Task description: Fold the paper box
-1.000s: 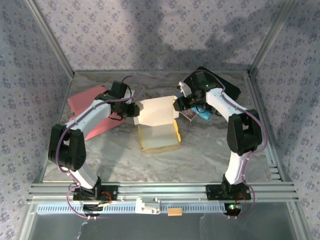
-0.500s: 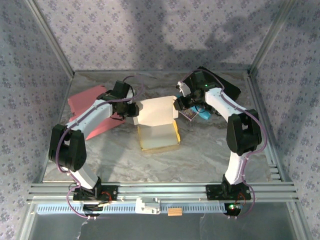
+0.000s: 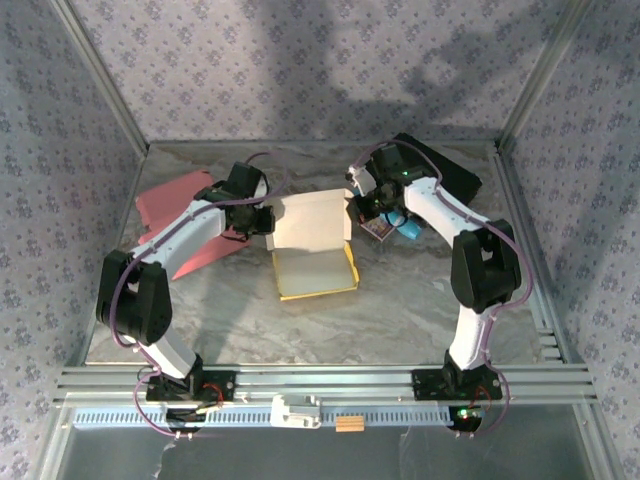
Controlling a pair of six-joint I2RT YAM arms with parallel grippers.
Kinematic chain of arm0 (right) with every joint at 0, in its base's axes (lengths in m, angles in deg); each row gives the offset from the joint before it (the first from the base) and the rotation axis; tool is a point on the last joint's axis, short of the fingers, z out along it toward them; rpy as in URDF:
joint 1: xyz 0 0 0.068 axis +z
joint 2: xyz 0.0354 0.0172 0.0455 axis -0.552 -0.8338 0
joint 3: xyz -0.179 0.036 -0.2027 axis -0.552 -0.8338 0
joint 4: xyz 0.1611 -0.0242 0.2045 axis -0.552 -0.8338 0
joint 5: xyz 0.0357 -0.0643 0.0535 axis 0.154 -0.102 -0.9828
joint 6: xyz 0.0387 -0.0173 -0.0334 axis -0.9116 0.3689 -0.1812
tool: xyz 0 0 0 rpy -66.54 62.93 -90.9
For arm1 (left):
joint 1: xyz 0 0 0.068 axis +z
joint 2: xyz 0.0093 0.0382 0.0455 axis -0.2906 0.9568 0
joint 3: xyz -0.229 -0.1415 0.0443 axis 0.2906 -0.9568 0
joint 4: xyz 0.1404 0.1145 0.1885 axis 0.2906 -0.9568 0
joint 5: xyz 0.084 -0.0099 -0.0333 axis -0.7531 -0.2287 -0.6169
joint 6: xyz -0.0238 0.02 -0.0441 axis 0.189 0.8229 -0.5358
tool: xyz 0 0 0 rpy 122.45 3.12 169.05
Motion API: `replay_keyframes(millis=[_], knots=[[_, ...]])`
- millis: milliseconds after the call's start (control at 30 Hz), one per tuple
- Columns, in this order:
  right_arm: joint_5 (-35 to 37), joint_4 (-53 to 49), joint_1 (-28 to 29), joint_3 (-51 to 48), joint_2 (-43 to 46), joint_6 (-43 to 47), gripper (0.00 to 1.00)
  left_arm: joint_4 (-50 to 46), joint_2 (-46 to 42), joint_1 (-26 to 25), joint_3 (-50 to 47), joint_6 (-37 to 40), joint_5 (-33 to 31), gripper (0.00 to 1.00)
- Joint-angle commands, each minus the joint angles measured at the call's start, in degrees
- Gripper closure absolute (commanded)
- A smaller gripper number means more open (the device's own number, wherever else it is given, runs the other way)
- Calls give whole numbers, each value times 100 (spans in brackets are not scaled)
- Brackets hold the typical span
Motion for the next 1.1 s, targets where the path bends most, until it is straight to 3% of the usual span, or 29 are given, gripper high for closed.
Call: replay_keyframes(millis=[0,167,467,633,800,1067], knots=[[248,-67,69,5,244,-38,100,-113,-128,-16,102,-106,-90,87],[751,-32,258,30,393,-311,100,-194,-14,-51,298,-417,-365,100],[2050,662,664,-188,685,-1794,100,-167,194,-345,681,-1297,-1174,100],[2667,1148,858,-188,535,-2677,100,132,372,-359,790,-1556,-1280,100],[2980,1474,982,45,254,-2960,100,740,502,-333,825,-1448,-1776,100],[2909,2271,979,91,-210,-2906,100,2046,720,-218,573,-1351,-1729,100]])
